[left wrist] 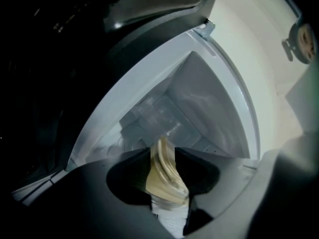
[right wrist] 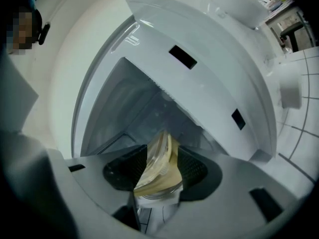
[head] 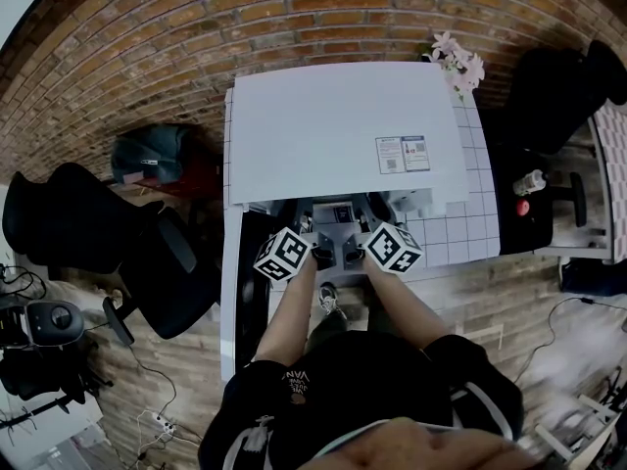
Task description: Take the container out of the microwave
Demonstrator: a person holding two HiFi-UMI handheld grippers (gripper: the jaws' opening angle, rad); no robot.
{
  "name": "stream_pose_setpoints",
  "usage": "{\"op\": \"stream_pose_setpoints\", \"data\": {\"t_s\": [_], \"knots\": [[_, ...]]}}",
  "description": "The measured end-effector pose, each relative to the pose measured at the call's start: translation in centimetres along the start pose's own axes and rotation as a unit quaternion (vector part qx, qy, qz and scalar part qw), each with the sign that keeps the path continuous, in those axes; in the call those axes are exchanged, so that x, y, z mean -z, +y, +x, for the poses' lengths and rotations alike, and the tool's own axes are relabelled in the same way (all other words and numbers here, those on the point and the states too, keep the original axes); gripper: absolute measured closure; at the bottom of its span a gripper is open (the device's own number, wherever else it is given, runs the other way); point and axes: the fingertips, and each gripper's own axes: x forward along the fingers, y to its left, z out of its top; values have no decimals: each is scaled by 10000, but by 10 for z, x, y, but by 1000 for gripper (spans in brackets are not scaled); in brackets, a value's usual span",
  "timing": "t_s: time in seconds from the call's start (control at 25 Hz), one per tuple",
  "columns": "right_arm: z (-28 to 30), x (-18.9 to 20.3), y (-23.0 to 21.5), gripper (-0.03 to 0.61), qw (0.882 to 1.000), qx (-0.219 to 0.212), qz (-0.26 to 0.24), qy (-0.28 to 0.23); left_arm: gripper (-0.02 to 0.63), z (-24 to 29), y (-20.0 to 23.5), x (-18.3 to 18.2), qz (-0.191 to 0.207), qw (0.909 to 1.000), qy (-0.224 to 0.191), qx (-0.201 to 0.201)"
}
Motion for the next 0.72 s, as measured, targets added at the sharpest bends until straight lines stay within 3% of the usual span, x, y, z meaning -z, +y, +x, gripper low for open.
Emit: {"op": "stream_pose_setpoints", "data": {"t_s": [0.72], "knots": [[-29,2,9,393,9999,21,-71,-80,455,-28,-12,5,25,9999,-19,108]]}}
